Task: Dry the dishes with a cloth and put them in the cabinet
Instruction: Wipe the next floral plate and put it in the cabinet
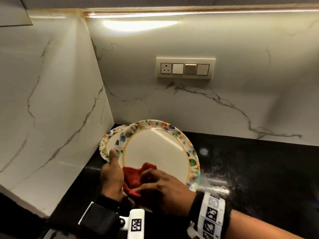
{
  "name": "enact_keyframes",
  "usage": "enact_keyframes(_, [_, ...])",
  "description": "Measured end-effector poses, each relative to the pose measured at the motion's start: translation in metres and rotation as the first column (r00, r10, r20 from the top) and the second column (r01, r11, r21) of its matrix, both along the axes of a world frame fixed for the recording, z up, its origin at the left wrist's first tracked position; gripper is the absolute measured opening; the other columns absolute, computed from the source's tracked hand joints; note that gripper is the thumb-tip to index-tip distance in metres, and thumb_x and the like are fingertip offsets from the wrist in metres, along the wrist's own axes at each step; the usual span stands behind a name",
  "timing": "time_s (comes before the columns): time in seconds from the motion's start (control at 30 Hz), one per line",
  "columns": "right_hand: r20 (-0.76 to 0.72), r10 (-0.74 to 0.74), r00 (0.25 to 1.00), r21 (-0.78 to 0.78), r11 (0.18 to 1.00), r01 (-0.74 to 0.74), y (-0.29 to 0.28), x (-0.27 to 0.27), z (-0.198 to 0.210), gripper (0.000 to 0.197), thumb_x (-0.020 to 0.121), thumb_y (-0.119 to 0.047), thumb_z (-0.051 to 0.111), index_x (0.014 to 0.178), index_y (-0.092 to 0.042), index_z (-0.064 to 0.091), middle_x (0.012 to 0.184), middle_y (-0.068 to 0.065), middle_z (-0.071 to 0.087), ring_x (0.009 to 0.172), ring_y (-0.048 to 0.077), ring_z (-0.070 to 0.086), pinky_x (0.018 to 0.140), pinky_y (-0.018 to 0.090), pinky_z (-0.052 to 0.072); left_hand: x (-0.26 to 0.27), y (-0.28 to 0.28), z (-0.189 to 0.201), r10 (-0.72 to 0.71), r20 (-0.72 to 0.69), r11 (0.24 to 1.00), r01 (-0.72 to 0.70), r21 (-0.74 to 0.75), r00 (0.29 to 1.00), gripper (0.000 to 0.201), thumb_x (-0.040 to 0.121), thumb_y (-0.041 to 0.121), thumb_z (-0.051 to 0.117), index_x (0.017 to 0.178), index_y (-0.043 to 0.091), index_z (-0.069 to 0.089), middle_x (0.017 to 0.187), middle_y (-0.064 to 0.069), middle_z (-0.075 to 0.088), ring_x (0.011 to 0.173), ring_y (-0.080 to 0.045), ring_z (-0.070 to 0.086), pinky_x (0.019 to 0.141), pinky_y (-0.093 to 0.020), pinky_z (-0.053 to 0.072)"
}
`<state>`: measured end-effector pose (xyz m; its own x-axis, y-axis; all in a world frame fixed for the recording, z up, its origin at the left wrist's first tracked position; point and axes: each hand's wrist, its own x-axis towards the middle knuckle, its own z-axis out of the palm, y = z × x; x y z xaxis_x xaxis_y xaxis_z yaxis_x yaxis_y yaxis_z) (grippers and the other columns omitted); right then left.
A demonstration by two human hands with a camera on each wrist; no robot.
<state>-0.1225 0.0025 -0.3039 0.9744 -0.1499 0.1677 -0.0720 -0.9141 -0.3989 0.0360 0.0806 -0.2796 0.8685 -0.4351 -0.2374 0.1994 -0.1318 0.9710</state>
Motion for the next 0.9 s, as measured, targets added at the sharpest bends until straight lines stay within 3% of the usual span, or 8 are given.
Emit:
enact_keyframes(0.13, [-0.134,0.026,0.991,0.023,0.999,-0.023,-0.009,-0.046,-0.005,0.037,0.091,-0.039,0.058,0.127,-0.049,0.051,0.137,-0.017,0.039,0.125,0.0,0.034,0.107,0.027,0.038,0.022,0.009,-0.001,0.029,0.109,0.999,-0.031,0.013,0.994,0.056,0.087,0.067,0.042,0.076,0.017,0.064,0.084,-0.008,0.071,0.083,-0.03,0.068,0.083,-0.046,0.055])
enact_keyframes(0.27, [-0.246,-0.148,0.958,-0.147,0.983,0.114,-0.064,-0.07,0.008,0.034,0.088,-0.046,0.056,0.122,-0.052,0.053,0.134,-0.023,0.043,0.125,0.0,0.035,0.109,0.027,0.038,0.033,0.021,0.01,0.04,0.169,0.998,-0.048,0.043,0.985,0.058,0.088,0.066,0.039,0.072,0.014,0.061,0.078,-0.007,0.068,0.08,-0.03,0.065,0.077,-0.039,0.054])
enact_keyframes(0.37, [-0.127,-0.344,0.93,-0.145,0.934,0.326,-0.107,-0.061,0.041,0.051,0.089,-0.016,0.058,0.127,-0.049,0.052,0.135,-0.019,0.04,0.116,0.009,0.038,0.106,0.032,0.038,0.029,0.02,0.019,0.015,0.213,0.999,-0.026,0.048,0.977,0.055,0.092,0.06,0.035,0.07,0.015,0.057,0.072,-0.005,0.063,0.073,-0.028,0.061,0.066,-0.03,0.047])
enact_keyframes(0.47, [0.171,-0.43,0.887,-0.077,0.891,0.447,-0.142,-0.022,0.078,0.058,0.086,0.003,0.055,0.133,-0.032,0.054,0.138,-0.003,0.043,0.116,0.022,0.036,0.102,0.04,0.036,0.02,0.011,0.026,-0.038,0.24,0.999,0.03,0.039,0.97,0.056,0.092,0.06,0.035,0.069,0.013,0.054,0.067,-0.005,0.06,0.063,-0.023,0.057,0.053,-0.026,0.045])
enact_keyframes(0.53, [0.254,-0.396,0.882,-0.075,0.901,0.426,-0.155,0.013,0.088,0.047,0.086,-0.003,0.061,0.13,-0.021,0.058,0.134,0.008,0.048,0.117,0.029,0.038,0.101,0.049,0.038,0.013,0.002,0.029,-0.1,0.253,0.995,0.094,0.035,0.962,0.06,0.091,0.061,0.035,0.07,0.008,0.052,0.063,-0.007,0.057,0.055,-0.022,0.055,0.043,-0.022,0.044])
enact_keyframes(0.63, [0.193,-0.298,0.935,-0.123,0.938,0.325,-0.158,0.055,0.073,0.042,0.09,-0.016,0.062,0.131,-0.021,0.057,0.126,0.013,0.049,0.115,0.031,0.04,0.1,0.047,0.04,0.005,-0.007,0.036,-0.137,0.329,0.991,0.133,0.034,0.934,0.058,0.094,0.054,0.037,0.07,0.004,0.052,0.059,-0.007,0.054,0.053,-0.02,0.052,0.038,-0.019,0.039])
enact_keyframes(0.73, [0.215,-0.266,0.94,-0.107,0.95,0.293,-0.147,0.069,0.044,0.045,0.091,-0.021,0.06,0.135,-0.03,0.054,0.112,0.012,0.049,0.102,0.031,0.046,0.092,0.042,0.045,0.002,-0.014,0.036,-0.106,0.367,0.994,0.092,0.055,0.924,0.056,0.095,0.051,0.041,0.062,0.006,0.05,0.055,-0.007,0.051,0.054,-0.022,0.05,0.046,-0.024,0.037])
enact_keyframes(0.9, [0.125,-0.495,0.86,0.102,0.868,0.485,-0.126,0.066,-0.004,0.047,0.093,-0.042,0.05,0.14,-0.044,0.042,0.11,0.008,0.042,0.1,0.03,0.047,0.098,0.043,0.043,0.001,-0.021,0.016,-0.056,0.348,0.995,0.022,0.102,0.936,0.053,0.093,0.052,0.046,0.062,0.009,0.055,0.068,-0.018,0.063,0.069,-0.035,0.061,0.066,-0.044,0.053])
